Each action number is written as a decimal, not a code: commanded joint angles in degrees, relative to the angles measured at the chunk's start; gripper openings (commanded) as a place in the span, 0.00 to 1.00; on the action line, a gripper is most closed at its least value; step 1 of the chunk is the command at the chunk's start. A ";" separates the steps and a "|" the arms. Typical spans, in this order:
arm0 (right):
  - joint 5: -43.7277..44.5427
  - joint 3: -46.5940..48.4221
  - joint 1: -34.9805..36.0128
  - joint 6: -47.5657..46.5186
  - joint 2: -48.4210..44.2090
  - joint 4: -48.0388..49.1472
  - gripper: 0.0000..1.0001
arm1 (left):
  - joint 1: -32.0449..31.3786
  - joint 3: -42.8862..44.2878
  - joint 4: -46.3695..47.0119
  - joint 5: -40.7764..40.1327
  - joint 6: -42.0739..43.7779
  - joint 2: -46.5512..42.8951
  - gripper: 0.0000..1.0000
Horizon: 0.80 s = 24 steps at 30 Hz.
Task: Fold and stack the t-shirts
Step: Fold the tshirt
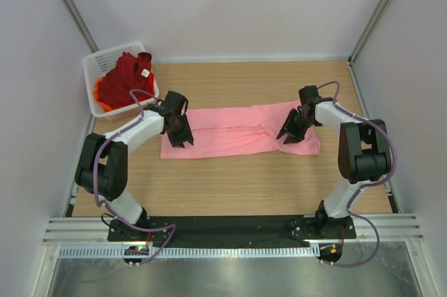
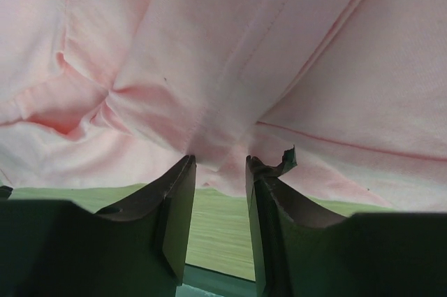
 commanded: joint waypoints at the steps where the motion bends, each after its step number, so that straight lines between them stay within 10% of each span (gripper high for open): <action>1: -0.44 -1.28 0.39 2.32 -2.49 4.71 0.41 | 0.05 1.88 0.41 0.14 0.56 -0.56 0.39; 11: 0.17 -2.60 0.48 6.46 -1.70 10.60 0.35 | -0.04 1.70 -0.12 -0.13 0.82 -1.44 0.39; 17: 1.14 0.04 0.57 6.20 -1.26 9.37 0.01 | -0.04 1.27 -0.12 -0.22 1.26 -1.62 0.39; 24: 1.84 10.91 2.32 5.58 4.54 7.79 0.01 | 0.05 1.27 0.14 0.13 1.61 -0.92 0.39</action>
